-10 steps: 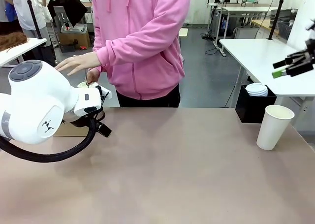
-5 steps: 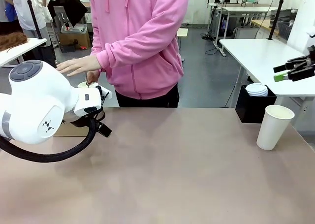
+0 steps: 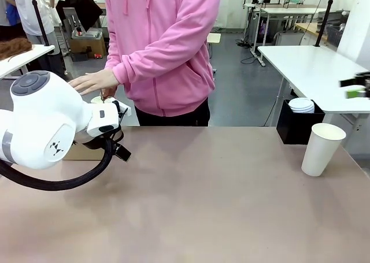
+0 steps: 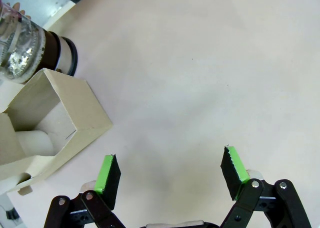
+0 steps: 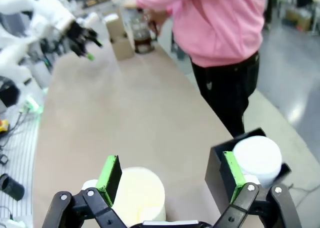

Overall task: Pour a drink into a cup and package it in a carrier.
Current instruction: Pick up the 600 ml Paper Cup and place it in the middle top area of the table.

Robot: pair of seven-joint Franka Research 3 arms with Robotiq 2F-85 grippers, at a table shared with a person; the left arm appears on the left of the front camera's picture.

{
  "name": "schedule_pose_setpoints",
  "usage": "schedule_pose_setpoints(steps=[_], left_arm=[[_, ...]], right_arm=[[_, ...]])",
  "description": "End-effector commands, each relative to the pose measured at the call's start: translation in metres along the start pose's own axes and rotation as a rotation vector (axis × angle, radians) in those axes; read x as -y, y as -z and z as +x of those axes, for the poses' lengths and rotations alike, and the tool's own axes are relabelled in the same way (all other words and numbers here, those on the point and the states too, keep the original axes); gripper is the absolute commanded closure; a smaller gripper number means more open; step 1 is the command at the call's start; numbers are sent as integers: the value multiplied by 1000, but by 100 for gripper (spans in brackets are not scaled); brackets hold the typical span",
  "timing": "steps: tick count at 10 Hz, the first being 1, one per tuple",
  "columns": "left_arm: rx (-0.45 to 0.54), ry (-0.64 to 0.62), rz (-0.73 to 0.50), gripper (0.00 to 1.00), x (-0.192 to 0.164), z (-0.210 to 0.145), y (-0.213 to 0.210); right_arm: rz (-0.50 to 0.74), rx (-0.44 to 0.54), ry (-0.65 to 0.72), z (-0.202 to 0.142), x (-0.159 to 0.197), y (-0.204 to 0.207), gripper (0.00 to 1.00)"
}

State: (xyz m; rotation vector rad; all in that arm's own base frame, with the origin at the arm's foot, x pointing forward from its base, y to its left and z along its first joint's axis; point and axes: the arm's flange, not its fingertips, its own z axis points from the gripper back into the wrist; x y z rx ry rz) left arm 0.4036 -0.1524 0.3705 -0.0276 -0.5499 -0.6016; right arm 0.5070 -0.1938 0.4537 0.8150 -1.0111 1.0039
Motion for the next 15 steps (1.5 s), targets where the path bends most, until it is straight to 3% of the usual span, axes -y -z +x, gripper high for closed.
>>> schedule_pose_setpoints(steps=[1,4,8,11,15], left_arm=[[0,-1,-1,0,0,0,0],[0,-1,-1,0,0,0,0],[0,-1,-1,0,0,0,0],[0,-1,-1,0,0,0,0],[0,-1,-1,0,0,0,0]], right_arm=[[85,209,-18,-44,36,-45,0],[63,376,-7,-122,45,-69,0],[-1,428,17,-196,32,-40,0],[-36,401,24,-221,8,-14,0],[-59,341,19,-226,-26,13,0]])
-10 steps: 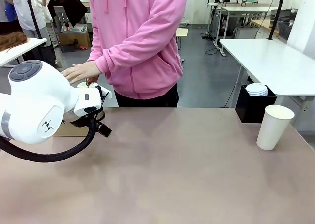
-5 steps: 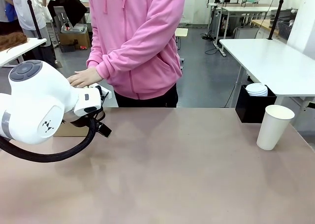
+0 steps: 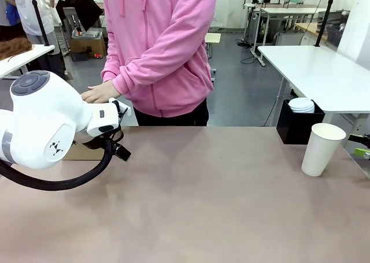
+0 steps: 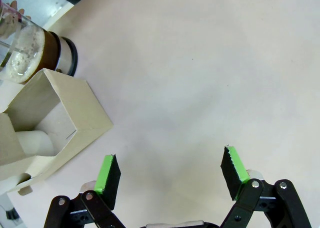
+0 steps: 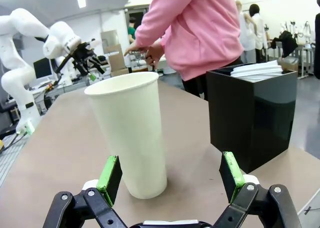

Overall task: Pour a drink into a cup and package it in a carrier.
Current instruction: Pick up the 600 ml Paper Cup and place it in the middle top area of the table.

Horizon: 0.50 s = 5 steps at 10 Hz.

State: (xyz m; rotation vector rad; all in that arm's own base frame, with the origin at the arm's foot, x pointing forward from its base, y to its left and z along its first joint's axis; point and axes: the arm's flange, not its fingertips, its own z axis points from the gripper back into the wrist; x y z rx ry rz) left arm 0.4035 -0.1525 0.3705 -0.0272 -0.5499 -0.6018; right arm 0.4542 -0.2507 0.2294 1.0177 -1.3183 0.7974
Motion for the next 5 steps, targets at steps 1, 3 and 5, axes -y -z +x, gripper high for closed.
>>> schedule_pose_setpoints(steps=[1,3,5], left_arm=[[1,-1,-1,0,0,0,0],[1,-1,-1,0,0,0,0],[1,-1,-1,0,0,0,0]], right_arm=[[-24,-41,-43,8,-24,12,0],[-49,-58,-32,9,-33,19,0],[-35,-70,-23,8,-39,31,0]])
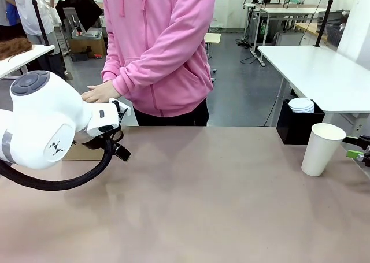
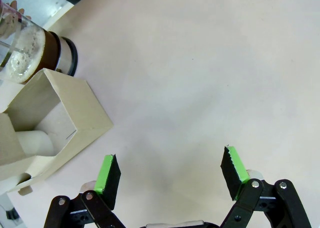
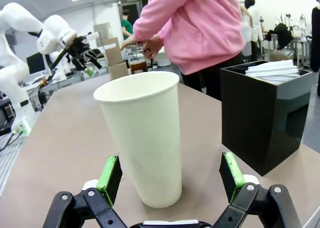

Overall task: Pour a drink into a cup and package it in a carrier.
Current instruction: Pick up the 600 ml Paper Cup and place it in the middle top area of the table.

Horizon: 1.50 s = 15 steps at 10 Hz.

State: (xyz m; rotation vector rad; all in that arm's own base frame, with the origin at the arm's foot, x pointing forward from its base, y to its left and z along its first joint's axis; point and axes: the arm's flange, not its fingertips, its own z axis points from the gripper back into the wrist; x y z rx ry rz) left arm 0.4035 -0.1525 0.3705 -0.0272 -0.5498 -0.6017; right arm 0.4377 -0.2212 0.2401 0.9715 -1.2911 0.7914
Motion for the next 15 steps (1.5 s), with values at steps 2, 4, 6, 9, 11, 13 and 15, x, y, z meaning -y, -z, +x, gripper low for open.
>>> schedule_pose_setpoints(steps=[2,4,6,9,11,13,15], left_arm=[[1,-1,-1,0,0,0,0],[1,-1,-1,0,0,0,0],[1,-1,-1,0,0,0,0],[1,-1,-1,0,0,0,0],[1,-1,-1,0,0,0,0],[1,-1,-1,0,0,0,0],[1,-1,-1,0,0,0,0]], right_arm=[[1,-38,-15,0,-15,20,0],[3,-49,-9,-3,-17,31,0],[3,-45,-7,-4,-17,38,0],[9,-29,3,-7,-15,50,0],[22,-29,9,-9,-15,59,0],[42,-36,11,-14,-18,71,0],[71,-40,17,-17,-22,83,0]])
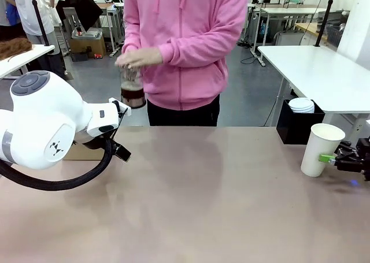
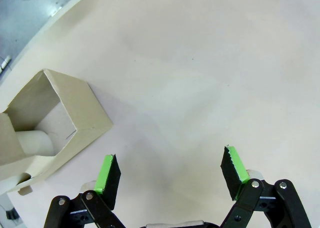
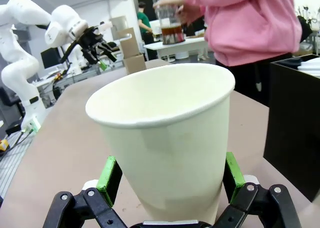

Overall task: Pour a drink into a cup and package it in a carrier.
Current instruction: Pick up the 600 ml Paper Cup and place it in the middle top area of the table.

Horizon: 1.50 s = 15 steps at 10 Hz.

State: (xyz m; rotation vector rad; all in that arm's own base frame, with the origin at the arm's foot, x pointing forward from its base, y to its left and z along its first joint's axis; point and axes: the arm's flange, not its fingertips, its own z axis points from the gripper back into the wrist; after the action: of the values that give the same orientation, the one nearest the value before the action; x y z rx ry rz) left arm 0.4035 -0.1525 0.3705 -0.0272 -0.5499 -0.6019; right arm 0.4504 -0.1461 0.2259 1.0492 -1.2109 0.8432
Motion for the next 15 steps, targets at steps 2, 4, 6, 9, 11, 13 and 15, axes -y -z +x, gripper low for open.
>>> schedule_pose_setpoints(steps=[2,4,6,9,11,13,15], left_arm=[[1,-1,-1,0,0,0,0],[1,-1,-1,0,0,0,0],[1,-1,-1,0,0,0,0],[1,-1,-1,0,0,0,0],[1,-1,-1,0,0,0,0],[1,-1,-1,0,0,0,0],[1,-1,-1,0,0,0,0]], right_arm=[[-10,-16,-20,-2,-4,14,0],[-37,-11,35,2,-1,3,20],[12,-12,2,-2,0,9,20],[-68,-5,14,23,-18,13,20],[-195,-53,48,68,-42,56,20],[-295,-38,35,100,-68,106,20],[-329,4,47,118,-84,177,20]])
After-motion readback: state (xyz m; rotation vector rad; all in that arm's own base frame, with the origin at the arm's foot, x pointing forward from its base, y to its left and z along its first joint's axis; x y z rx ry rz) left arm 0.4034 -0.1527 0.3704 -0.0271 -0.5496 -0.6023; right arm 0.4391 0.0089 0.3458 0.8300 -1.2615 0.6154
